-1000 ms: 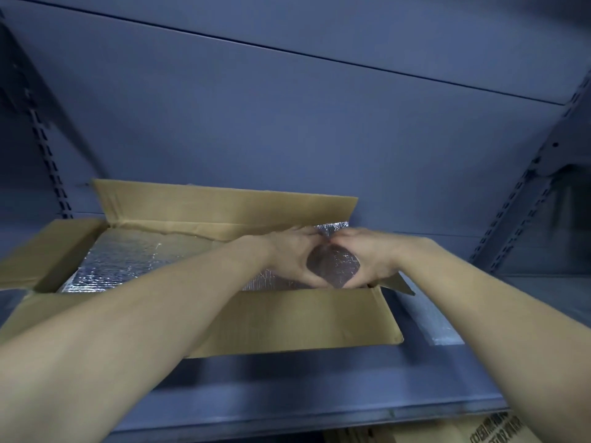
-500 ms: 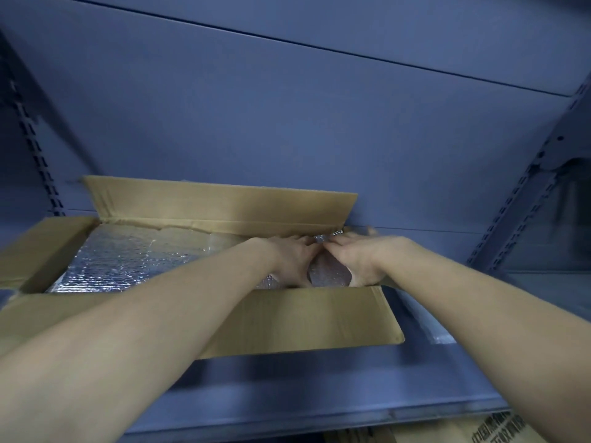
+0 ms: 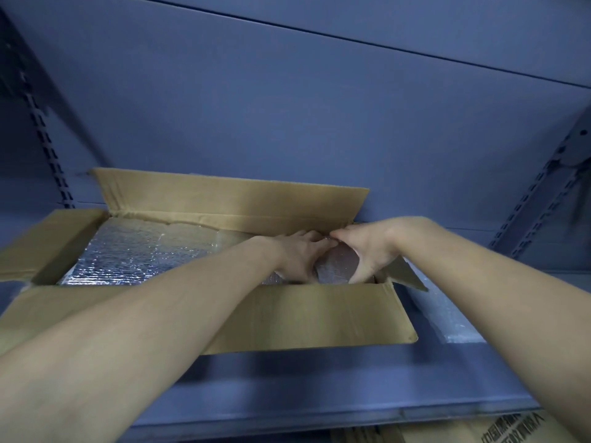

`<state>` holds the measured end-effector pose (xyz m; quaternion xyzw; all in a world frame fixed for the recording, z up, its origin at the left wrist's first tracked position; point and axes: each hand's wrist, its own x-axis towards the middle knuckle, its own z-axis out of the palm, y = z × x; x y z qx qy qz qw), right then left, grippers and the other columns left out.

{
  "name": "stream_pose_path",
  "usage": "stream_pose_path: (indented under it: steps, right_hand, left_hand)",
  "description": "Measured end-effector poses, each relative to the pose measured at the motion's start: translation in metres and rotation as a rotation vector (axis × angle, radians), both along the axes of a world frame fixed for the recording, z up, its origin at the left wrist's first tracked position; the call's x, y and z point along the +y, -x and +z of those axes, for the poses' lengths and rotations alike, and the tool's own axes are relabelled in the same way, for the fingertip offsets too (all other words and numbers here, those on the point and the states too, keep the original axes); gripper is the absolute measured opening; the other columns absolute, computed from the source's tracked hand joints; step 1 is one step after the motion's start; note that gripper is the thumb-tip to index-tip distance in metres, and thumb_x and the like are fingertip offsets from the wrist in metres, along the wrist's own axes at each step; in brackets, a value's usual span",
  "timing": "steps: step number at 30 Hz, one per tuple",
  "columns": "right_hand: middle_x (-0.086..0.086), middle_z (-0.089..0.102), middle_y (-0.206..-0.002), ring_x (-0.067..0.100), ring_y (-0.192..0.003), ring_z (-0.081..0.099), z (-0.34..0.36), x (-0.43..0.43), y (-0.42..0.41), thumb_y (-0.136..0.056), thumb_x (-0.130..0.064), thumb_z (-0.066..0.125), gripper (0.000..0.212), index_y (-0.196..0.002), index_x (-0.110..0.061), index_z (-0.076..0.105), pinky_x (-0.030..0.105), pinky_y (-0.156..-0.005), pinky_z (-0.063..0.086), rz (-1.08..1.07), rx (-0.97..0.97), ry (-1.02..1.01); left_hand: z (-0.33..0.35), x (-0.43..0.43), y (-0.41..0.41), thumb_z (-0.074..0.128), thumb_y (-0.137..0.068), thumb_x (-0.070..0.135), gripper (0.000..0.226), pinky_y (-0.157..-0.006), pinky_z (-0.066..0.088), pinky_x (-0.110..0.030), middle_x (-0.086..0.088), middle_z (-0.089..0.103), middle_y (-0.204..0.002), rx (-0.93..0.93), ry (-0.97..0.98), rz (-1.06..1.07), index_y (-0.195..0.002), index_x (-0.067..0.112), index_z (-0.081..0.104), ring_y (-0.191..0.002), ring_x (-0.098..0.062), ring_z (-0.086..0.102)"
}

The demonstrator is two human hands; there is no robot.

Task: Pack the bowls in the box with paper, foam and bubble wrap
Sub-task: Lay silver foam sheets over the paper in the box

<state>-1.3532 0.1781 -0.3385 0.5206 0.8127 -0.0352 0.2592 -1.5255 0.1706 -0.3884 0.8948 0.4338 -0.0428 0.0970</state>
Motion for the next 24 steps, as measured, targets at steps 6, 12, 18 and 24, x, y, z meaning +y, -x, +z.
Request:
stream_pose_path:
  steps: [6,12,18,24]
  right_hand:
    - [-0.002,0.024,-0.158,0.023,-0.146,0.024,-0.011,0.001,-0.006,-0.065,-0.067,0.077,0.122,-0.156,-0.031,0.004,0.044,-0.118,0.028,0.001,0.057,-0.03]
    - [-0.003,0.013,-0.163,0.023,-0.15,0.013,-0.017,0.008,-0.006,-0.057,-0.075,0.075,0.135,-0.154,-0.039,-0.01,0.046,-0.12,0.022,-0.019,0.02,0.028]
    - [-0.001,0.014,-0.163,0.023,-0.149,0.012,-0.018,0.004,-0.007,-0.064,-0.068,0.077,0.131,-0.155,-0.036,-0.011,0.045,-0.12,0.021,-0.008,0.039,0.006]
    - [-0.002,0.012,-0.163,0.02,-0.151,0.007,-0.013,-0.005,-0.011,-0.07,-0.065,0.073,0.121,-0.155,-0.033,-0.007,0.052,-0.12,0.011,0.043,-0.037,-0.121]
  left_hand:
    - [0.001,0.0,-0.003,0.067,-0.075,0.067,0.104,-0.116,0.026,-0.048,-0.002,0.02,-0.156,0.044,-0.037,0.012,-0.154,0.034,0.009,-0.144,-0.025,0.016]
    - [0.002,0.002,-0.005,0.068,-0.075,0.065,0.101,-0.114,0.029,-0.05,-0.005,0.027,-0.153,0.058,-0.008,0.018,-0.153,0.029,0.014,-0.142,-0.027,0.02]
    - [0.001,0.001,-0.006,0.067,-0.076,0.065,0.101,-0.113,0.027,-0.045,-0.004,0.028,-0.153,0.064,-0.041,0.013,-0.153,0.027,0.015,-0.142,-0.026,0.021]
    - [0.001,0.002,-0.003,0.066,-0.078,0.063,0.099,-0.117,0.023,-0.045,0.0,0.021,-0.159,0.038,-0.02,0.005,-0.154,0.034,0.009,-0.146,-0.023,0.015]
